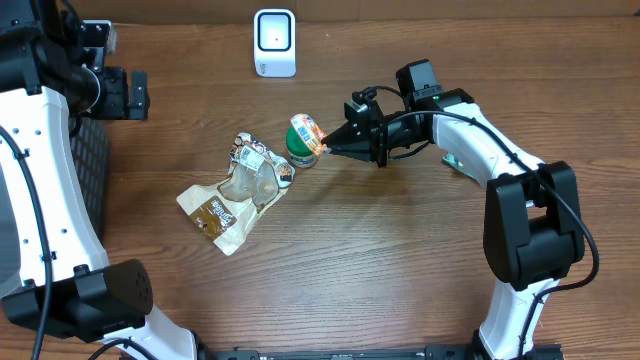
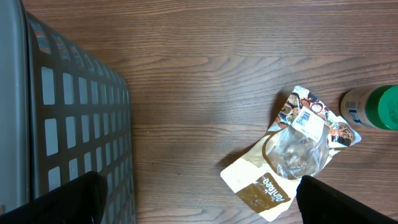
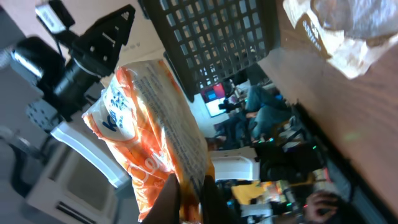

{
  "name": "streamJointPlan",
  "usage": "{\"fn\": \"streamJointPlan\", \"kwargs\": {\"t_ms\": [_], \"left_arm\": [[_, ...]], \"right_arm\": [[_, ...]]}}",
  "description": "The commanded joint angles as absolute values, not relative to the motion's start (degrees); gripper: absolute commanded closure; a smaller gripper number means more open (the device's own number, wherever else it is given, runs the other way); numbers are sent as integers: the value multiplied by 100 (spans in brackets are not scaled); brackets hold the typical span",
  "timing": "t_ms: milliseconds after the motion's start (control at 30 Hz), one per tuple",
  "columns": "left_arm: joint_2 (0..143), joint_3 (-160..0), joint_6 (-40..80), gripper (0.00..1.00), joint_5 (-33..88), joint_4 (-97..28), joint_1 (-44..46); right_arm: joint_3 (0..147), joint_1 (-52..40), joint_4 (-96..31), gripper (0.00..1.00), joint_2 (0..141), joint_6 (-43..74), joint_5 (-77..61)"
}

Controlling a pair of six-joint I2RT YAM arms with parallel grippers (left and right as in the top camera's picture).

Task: Scan the item barcode
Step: 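Lift the orange tissue pack and hold it in front of the scanner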

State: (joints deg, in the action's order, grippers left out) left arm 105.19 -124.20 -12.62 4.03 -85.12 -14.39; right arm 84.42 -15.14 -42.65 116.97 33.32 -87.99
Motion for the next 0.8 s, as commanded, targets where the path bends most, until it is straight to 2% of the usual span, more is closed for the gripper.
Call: {"fn": "streamJointPlan", "kwargs": {"t_ms": [0, 567, 767], "left_arm": [[10538, -12449, -1374, 1, 445, -8506, -1457], [10538, -12449, -1374, 0, 445, -8506, -1457], [10538, -12449, -1374, 0, 445, -8506, -1457]], "right_arm": [[8595, -1525, -4250, 96, 11701, 3841, -8991], [8595, -1542, -4233, 96, 11701, 3798, -8954], [8595, -1653, -4235, 96, 11701, 3402, -7664]]}}
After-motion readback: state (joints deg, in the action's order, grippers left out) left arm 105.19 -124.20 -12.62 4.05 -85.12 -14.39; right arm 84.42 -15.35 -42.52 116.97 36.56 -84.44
